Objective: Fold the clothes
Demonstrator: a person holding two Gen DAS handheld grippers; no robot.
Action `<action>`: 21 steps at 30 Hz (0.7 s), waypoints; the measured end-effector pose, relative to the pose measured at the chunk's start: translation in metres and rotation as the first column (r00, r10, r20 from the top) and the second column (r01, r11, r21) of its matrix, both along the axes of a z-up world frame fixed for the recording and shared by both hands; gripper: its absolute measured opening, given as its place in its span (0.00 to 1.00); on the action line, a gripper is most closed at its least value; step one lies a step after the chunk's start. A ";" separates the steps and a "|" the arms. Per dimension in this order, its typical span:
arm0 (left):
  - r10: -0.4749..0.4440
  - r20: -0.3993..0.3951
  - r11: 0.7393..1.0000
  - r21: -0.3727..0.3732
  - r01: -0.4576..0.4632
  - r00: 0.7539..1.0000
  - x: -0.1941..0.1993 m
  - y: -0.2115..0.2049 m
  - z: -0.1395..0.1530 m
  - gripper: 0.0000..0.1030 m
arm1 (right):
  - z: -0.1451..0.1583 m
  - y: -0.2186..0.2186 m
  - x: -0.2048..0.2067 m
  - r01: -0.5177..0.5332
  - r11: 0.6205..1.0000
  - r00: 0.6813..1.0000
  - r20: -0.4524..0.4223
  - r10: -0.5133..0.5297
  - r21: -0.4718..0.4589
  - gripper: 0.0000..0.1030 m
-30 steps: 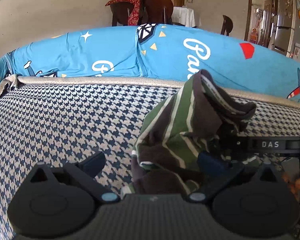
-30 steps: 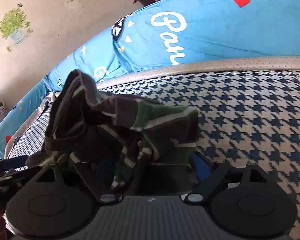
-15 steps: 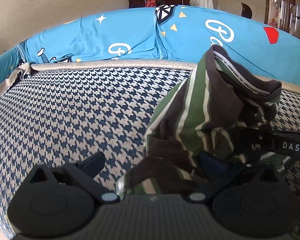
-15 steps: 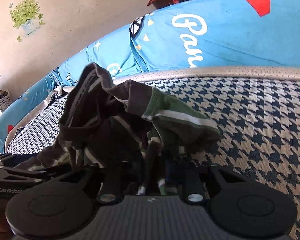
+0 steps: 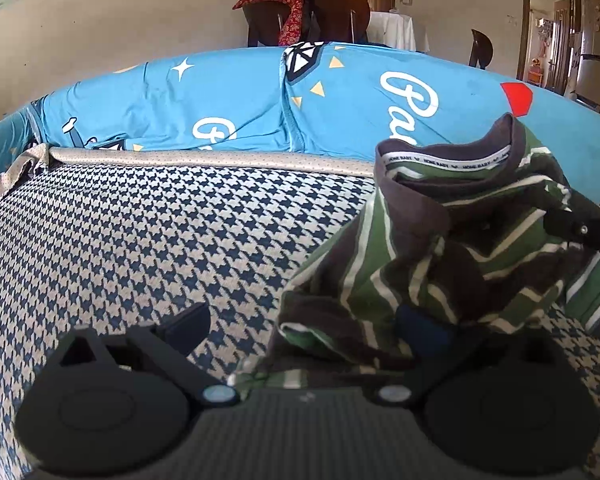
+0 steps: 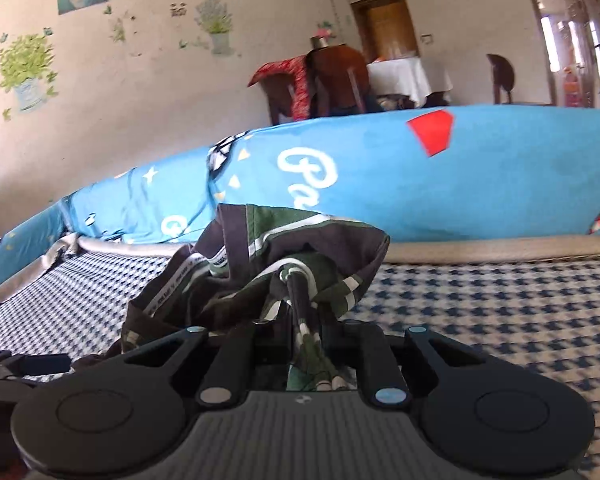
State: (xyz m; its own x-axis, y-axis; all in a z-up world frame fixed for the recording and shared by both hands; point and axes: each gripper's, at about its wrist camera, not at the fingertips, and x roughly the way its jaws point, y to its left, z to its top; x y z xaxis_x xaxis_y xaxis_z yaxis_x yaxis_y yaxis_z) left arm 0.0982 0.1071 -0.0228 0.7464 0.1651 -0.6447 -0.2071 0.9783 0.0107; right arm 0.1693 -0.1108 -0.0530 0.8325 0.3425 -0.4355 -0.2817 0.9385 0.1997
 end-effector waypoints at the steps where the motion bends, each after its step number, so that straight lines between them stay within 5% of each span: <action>1: -0.009 0.005 1.000 -0.001 0.009 1.000 0.000 -0.004 0.001 1.00 | 0.003 -0.006 -0.002 0.020 1.000 1.000 0.005 -0.020 -0.003 0.14; 11: -0.098 0.039 0.994 -0.033 0.100 0.994 -0.005 -0.038 0.011 1.00 | 0.031 -0.093 -0.018 0.299 0.954 0.952 0.077 -0.296 -0.026 0.08; 21: -0.115 0.044 0.992 -0.056 0.117 0.992 -0.006 -0.038 0.015 1.00 | 0.020 -0.102 -0.034 0.137 0.990 0.991 -0.011 -0.137 0.016 0.10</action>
